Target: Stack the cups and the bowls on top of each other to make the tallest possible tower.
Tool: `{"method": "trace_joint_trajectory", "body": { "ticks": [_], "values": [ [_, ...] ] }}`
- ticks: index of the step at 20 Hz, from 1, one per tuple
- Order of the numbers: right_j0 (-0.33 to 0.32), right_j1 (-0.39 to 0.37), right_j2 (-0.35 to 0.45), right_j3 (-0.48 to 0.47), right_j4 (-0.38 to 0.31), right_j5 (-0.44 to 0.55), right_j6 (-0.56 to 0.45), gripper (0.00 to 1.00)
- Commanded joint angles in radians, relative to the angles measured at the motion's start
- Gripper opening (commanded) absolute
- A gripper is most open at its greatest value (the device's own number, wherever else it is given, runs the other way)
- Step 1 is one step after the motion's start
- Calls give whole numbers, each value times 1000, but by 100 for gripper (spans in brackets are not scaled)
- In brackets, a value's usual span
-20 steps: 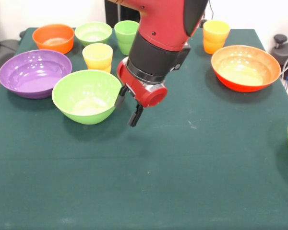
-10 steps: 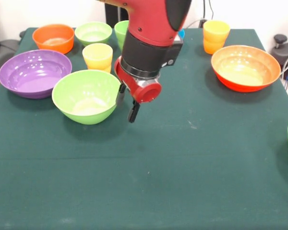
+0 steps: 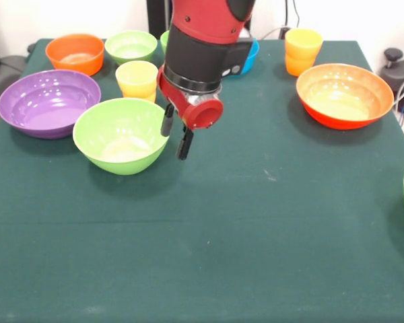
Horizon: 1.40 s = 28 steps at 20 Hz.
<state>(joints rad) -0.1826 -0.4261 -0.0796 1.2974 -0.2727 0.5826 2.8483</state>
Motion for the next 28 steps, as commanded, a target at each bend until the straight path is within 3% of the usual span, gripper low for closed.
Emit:
{"method": "trace_joint_trajectory", "body": {
  "ticks": [1, 5, 13, 16, 23, 28],
  "values": [
    [-21, -30, 161, 68, 30, -11, -111, 100],
    [-20, -2, 152, 40, -2, -5, -132, 100],
    [-57, 36, 172, 81, -25, -126, -115, 100],
    [-68, 2, 175, 140, -5, -120, -91, 100],
    [-29, -103, 107, 313, 19, -158, 38, 100],
    [-67, -235, 125, 452, 63, -76, -3, 100]
  ]
}}
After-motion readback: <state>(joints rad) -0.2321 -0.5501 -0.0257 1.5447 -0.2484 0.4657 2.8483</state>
